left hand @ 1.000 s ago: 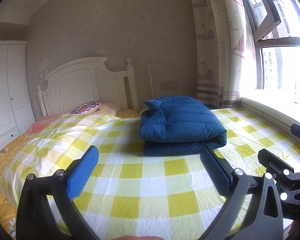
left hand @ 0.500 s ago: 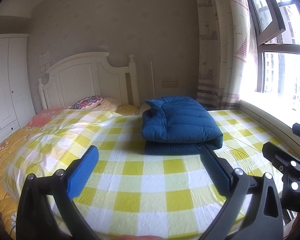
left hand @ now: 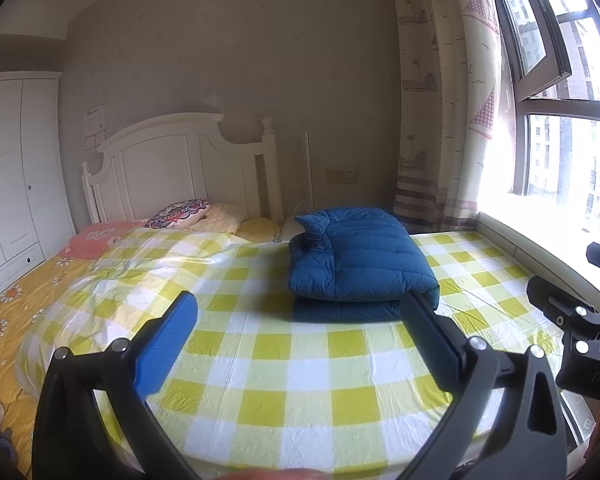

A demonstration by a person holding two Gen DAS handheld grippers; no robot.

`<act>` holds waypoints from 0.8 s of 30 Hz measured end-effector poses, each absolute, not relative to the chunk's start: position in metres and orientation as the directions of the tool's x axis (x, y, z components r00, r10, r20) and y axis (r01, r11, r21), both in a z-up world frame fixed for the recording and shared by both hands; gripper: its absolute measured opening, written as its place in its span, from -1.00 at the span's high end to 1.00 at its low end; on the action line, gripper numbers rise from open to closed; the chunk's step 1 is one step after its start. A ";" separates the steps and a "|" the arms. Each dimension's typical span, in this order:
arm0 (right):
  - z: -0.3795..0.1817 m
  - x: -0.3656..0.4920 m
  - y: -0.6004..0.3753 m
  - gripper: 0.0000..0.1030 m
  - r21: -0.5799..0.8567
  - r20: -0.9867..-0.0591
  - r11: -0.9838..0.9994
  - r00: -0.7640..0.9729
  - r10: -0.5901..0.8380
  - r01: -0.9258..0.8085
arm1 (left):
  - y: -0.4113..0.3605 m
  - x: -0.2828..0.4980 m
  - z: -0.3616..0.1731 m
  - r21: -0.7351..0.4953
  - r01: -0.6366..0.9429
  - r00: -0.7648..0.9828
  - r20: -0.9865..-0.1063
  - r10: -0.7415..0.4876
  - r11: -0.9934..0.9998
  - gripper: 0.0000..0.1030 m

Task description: Fold large clothes

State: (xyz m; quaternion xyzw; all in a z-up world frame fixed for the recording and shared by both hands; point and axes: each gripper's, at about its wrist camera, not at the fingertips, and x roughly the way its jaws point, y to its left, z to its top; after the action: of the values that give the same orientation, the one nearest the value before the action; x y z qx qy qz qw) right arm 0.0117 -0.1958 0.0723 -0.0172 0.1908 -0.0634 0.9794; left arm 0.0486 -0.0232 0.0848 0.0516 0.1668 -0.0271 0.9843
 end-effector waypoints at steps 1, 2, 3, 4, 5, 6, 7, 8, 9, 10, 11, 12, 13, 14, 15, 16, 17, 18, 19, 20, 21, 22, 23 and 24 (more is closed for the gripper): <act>0.073 0.011 -0.196 -0.89 -0.059 -0.371 0.991 0.919 -0.130 0.116 | -0.023 0.049 0.085 0.092 0.072 0.942 -0.333 -0.038 0.993 -0.95; 0.073 0.011 -0.195 -0.89 -0.062 -0.372 0.991 0.919 -0.131 0.116 | -0.023 0.049 0.085 0.090 0.075 0.941 -0.335 -0.040 0.993 -0.95; 0.073 0.011 -0.195 -0.89 -0.065 -0.372 0.991 0.919 -0.132 0.116 | -0.023 0.049 0.085 0.090 0.076 0.941 -0.336 -0.041 0.993 -0.95; 0.073 0.011 -0.194 -0.89 -0.067 -0.372 0.991 0.919 -0.132 0.115 | -0.023 0.049 0.085 0.090 0.076 0.940 -0.338 -0.042 0.993 -0.95; 0.072 0.011 -0.194 -0.89 -0.067 -0.371 0.991 0.919 -0.132 0.115 | -0.022 0.049 0.085 0.090 0.077 0.940 -0.338 -0.042 0.993 -0.95; 0.072 0.011 -0.194 -0.89 -0.068 -0.371 0.991 0.919 -0.132 0.115 | -0.022 0.049 0.085 0.090 0.076 0.940 -0.337 -0.042 0.993 -0.95; 0.072 0.011 -0.194 -0.89 -0.068 -0.371 0.991 0.919 -0.132 0.115 | -0.022 0.049 0.085 0.089 0.076 0.940 -0.339 -0.041 0.993 -0.95; 0.072 0.011 -0.194 -0.89 -0.068 -0.372 0.991 0.919 -0.132 0.115 | -0.022 0.049 0.085 0.088 0.078 0.940 -0.340 -0.043 0.993 -0.95; 0.072 0.011 -0.194 -0.89 -0.067 -0.372 0.991 0.919 -0.132 0.115 | -0.022 0.049 0.085 0.086 0.079 0.939 -0.341 -0.045 0.993 -0.95; 0.072 0.011 -0.194 -0.89 -0.067 -0.372 0.991 0.919 -0.132 0.115 | -0.022 0.050 0.085 0.085 0.079 0.939 -0.342 -0.046 0.993 -0.95; 0.072 0.011 -0.193 -0.89 -0.067 -0.372 0.991 0.919 -0.131 0.115 | -0.021 0.050 0.085 0.084 0.079 0.938 -0.343 -0.045 0.993 -0.95; 0.072 0.011 -0.194 -0.89 -0.067 -0.372 0.991 0.919 -0.131 0.114 | -0.021 0.050 0.085 0.084 0.080 0.938 -0.343 -0.046 0.993 -0.95; 0.072 0.010 -0.193 -0.89 -0.067 -0.372 0.991 0.919 -0.130 0.114 | -0.021 0.050 0.085 0.085 0.080 0.938 -0.342 -0.046 0.993 -0.95; 0.072 0.010 -0.193 -0.89 -0.067 -0.371 0.991 0.919 -0.130 0.113 | -0.021 0.050 0.085 0.085 0.079 0.939 -0.342 -0.045 0.993 -0.95; 0.072 0.010 -0.194 -0.89 -0.067 -0.372 0.991 0.919 -0.130 0.113 | -0.021 0.050 0.085 0.085 0.079 0.939 -0.341 -0.045 0.993 -0.95; 0.072 0.010 -0.193 -0.89 -0.067 -0.371 0.991 0.919 -0.131 0.114 | -0.021 0.050 0.085 0.086 0.079 0.939 -0.341 -0.045 0.993 -0.95; 0.072 0.010 -0.193 -0.89 -0.067 -0.371 0.991 0.920 -0.130 0.113 | -0.022 0.050 0.085 0.085 0.079 0.939 -0.342 -0.045 0.993 -0.96; 0.072 0.011 -0.194 -0.89 -0.067 -0.372 0.991 0.919 -0.130 0.113 | -0.021 0.050 0.085 0.086 0.079 0.939 -0.341 -0.045 0.993 -0.95; 0.073 0.011 -0.194 -0.90 -0.067 -0.372 0.991 0.919 -0.129 0.112 | -0.022 0.050 0.085 0.085 0.078 0.939 -0.342 -0.045 0.993 -0.95; 0.073 0.011 -0.194 -0.90 -0.067 -0.372 0.991 0.919 -0.129 0.112 | -0.021 0.050 0.085 0.084 0.079 0.938 -0.343 -0.045 0.993 -0.95; 0.073 0.011 -0.194 -0.90 -0.067 -0.372 0.991 0.919 -0.129 0.112 | -0.021 0.051 0.085 0.083 0.080 0.938 -0.345 -0.047 0.993 -0.95; 0.073 0.011 -0.194 -0.90 -0.067 -0.372 0.991 0.919 -0.129 0.112 | -0.021 0.051 0.085 0.083 0.080 0.937 -0.345 -0.047 0.993 -0.95; 0.073 0.011 -0.193 -0.90 -0.067 -0.372 0.991 0.919 -0.129 0.112 | -0.021 0.051 0.085 0.084 0.079 0.938 -0.344 -0.045 0.993 -0.95; 0.072 0.011 -0.193 -0.90 -0.068 -0.372 0.992 0.919 -0.128 0.111 | -0.021 0.051 0.085 0.084 0.078 0.938 -0.344 -0.044 0.993 -0.95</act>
State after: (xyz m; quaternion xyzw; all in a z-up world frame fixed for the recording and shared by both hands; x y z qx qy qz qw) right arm 0.0108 -0.1933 0.0725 -0.0227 0.1913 -0.0610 0.9794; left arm 0.0513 -0.0213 0.0846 0.0483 0.1732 -0.0310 0.9832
